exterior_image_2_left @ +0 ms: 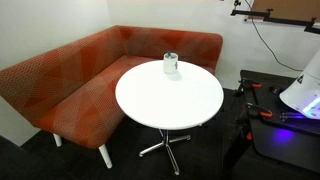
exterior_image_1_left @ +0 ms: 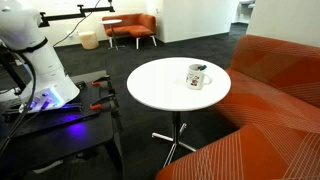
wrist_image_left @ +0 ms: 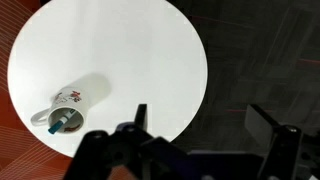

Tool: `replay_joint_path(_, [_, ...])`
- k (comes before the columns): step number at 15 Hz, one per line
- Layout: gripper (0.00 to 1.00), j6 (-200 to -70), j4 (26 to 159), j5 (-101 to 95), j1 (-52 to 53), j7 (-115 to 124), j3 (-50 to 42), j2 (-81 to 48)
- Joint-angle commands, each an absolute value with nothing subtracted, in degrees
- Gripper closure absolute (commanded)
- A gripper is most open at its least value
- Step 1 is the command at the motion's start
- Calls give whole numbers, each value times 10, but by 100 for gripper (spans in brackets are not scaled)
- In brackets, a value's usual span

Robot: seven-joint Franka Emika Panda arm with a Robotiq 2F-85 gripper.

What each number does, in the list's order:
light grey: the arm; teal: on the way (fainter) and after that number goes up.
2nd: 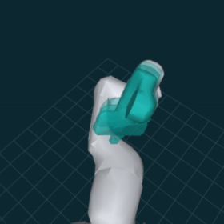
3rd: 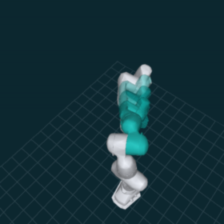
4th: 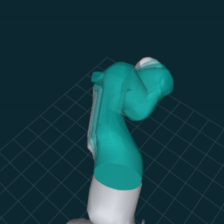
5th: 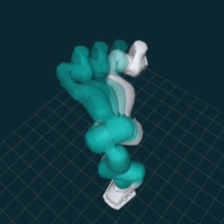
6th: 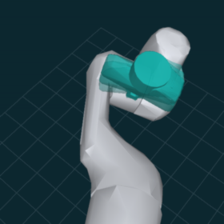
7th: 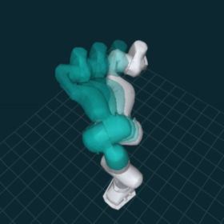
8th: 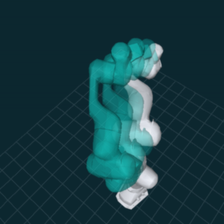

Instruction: Put the marker on the table

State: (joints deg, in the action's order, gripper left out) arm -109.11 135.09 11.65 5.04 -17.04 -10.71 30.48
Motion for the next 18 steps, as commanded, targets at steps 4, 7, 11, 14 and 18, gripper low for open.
replay_joint_path(4, [0, -1088, 1349, 123, 36, -176, -95, 303])
replay_joint_path(7, [0, -1091, 1349, 127, 36, -175, -95, 302])
replay_joint_path(11, [0, -1142, 1357, 133, 34, -167, -89, 285])
replay_joint_path(14, [0, -1221, 1371, 127, 30, -155, -78, 266])
replay_joint_path(18, [0, -1367, 1398, 104, 19, -114, -55, 237])
